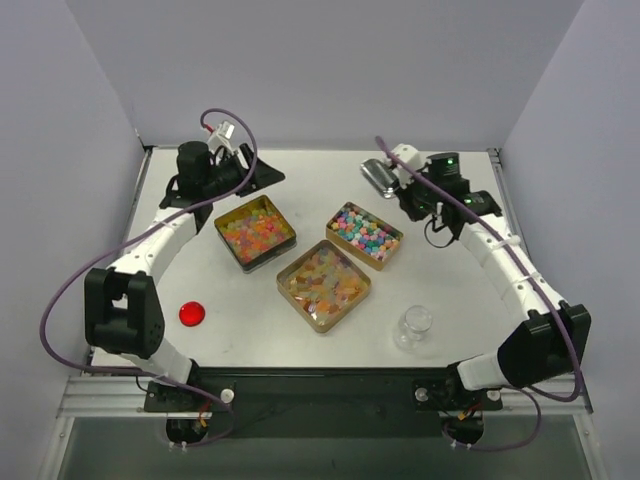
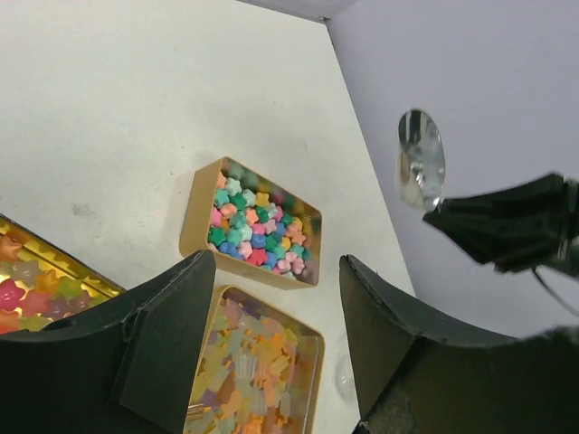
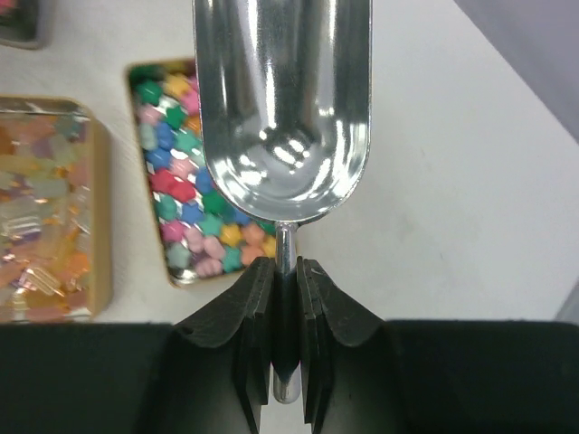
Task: Pack the candies
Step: Pick up the spatula from the center of the board, then pick up the packing bottle from the center of the board.
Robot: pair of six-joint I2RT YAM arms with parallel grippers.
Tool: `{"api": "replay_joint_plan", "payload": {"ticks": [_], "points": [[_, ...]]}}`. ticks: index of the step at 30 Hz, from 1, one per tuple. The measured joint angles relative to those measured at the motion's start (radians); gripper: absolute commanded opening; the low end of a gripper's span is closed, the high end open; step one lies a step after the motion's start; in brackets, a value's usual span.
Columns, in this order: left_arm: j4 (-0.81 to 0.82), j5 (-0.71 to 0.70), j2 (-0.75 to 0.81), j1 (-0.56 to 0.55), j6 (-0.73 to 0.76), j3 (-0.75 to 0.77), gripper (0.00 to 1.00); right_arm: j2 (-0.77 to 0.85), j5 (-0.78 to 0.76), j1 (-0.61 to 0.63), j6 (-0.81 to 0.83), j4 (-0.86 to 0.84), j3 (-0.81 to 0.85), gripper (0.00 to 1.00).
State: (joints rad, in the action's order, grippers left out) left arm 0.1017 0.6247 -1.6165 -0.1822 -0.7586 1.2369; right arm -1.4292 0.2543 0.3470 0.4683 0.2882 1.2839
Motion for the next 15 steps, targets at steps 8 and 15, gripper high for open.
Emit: {"api": "replay_joint_plan", "payload": {"ticks": [8, 15], "points": [[-0.194, 0.055, 0.162, -0.251, 0.388, 0.002, 0.69, 0.107, -0.043, -0.29, -0.101, 0.153, 0.0, 0.0], [-0.457, -0.167, 0.124, -0.641, 0.554, 0.138, 0.65, 0.137, -0.144, -0.359, -0.202, 0.19, -0.029, 0.0]]}}
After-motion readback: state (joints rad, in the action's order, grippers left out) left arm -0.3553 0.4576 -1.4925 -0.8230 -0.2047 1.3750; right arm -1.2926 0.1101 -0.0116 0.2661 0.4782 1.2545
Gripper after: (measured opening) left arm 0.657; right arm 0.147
